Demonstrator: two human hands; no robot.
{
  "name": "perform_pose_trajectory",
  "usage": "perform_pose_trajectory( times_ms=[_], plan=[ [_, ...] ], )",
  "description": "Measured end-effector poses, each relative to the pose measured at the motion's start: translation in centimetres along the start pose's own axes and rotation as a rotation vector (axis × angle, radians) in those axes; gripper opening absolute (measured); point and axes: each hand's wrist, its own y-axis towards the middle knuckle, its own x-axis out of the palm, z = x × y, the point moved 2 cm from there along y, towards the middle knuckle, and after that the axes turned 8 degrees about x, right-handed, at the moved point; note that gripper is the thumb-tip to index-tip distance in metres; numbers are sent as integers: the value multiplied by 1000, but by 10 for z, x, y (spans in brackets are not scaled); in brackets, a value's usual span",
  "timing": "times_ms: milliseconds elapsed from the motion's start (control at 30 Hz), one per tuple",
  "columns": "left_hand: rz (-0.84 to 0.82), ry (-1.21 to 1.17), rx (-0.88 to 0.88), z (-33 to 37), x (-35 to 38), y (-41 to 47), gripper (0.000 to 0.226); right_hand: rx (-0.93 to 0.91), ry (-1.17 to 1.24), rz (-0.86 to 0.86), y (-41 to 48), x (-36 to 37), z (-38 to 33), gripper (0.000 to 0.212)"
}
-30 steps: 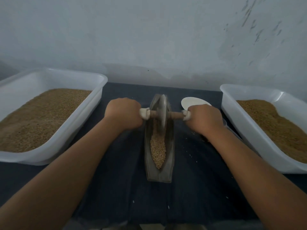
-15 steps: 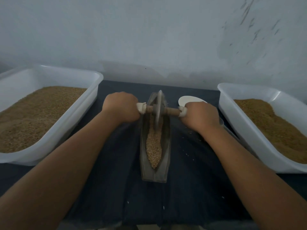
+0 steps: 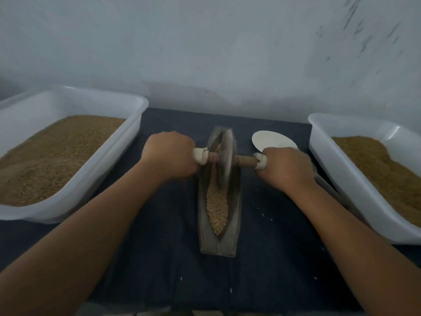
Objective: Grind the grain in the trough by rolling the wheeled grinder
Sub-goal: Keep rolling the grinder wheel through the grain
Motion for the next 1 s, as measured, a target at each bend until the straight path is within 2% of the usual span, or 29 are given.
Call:
perform_pose_trajectory(
  times_ms=[67,133,267,400,467,567,700,867,1000],
  plan=[
    [-21,2,-15,1,-4,18,26,59,18,41,9,3,-4,52],
    [-41,15,-6,2,-6,18,23,69,26,3,8,1,-6,53],
    [-65,-2,47,2,-4,-30,25,-79,46,-156,-25,-18,5,57],
    [51,81,93,4,-1,-70,35,-135,80,-267,-51,-29,14,52],
    [35,96,88,5,-3,-57,33,-106,47,-218,-47,-21,10,54],
    [-19,64,49,3,-4,-12,26,-8,-21,-31,-20,-1,2,58],
    [-33,72,49,-1,-11,34,23,124,44,-44,12,11,-4,55],
    [-40,50,87,2,-6,-15,22,-22,38,-60,-28,-5,7,56],
    [44,64,144,0,1,-61,30,-119,92,-90,-59,-18,16,51]
  ],
)
